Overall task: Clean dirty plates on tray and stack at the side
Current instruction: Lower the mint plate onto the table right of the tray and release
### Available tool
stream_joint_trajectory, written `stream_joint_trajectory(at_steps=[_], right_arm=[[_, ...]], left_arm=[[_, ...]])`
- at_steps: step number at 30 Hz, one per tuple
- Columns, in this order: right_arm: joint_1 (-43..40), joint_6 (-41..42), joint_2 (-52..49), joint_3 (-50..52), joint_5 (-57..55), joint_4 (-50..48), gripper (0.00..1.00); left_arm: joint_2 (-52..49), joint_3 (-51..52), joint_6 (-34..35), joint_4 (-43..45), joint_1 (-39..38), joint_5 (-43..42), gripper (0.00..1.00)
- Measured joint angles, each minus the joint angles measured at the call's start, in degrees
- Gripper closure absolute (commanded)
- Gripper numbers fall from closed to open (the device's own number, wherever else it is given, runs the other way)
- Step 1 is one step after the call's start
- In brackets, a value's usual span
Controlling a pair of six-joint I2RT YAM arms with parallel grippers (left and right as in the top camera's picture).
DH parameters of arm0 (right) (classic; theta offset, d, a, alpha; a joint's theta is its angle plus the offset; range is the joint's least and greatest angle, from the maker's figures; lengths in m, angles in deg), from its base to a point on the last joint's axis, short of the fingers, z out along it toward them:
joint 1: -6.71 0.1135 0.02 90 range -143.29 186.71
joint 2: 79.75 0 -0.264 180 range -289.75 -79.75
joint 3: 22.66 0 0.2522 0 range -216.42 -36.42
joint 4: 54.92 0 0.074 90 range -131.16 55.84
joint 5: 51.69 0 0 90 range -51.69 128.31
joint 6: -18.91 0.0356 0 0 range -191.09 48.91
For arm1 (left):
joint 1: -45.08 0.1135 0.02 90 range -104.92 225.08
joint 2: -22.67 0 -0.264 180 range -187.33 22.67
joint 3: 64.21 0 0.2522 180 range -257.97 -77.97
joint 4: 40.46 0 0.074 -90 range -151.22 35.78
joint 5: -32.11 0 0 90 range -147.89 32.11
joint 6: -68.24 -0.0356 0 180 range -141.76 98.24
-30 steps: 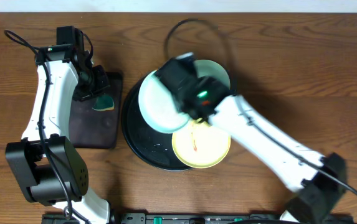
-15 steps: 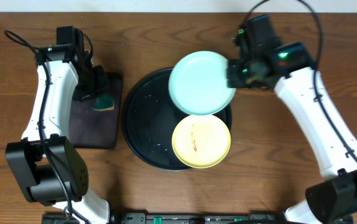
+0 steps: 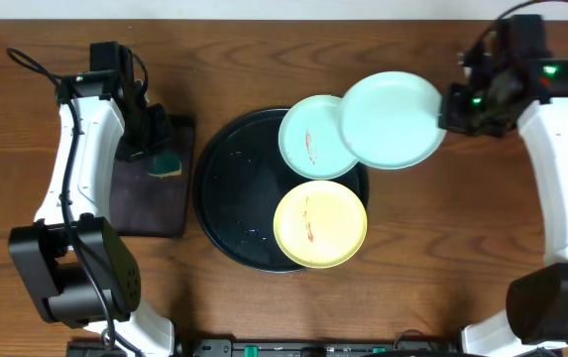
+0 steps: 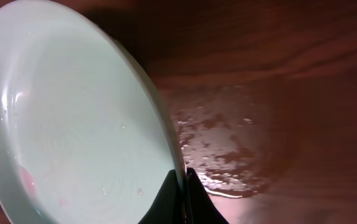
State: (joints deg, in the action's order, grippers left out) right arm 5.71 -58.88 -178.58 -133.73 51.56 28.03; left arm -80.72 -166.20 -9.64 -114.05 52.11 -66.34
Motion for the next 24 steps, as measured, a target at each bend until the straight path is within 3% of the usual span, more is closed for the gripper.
stream_joint_trajectory(at_steps=[11,24], right_arm=[[-9.7,-0.8,0.5,8.3,0.3,-5.5,0.99],[-10.8,0.3,0.5,30.2,-4.4,-22.8,0.99]], left_arm=[[0.0,0.0,0.0,0.0,0.0,0.0,0.92],[0.0,0.0,0.0,0.0,0.0,0.0,0.93]])
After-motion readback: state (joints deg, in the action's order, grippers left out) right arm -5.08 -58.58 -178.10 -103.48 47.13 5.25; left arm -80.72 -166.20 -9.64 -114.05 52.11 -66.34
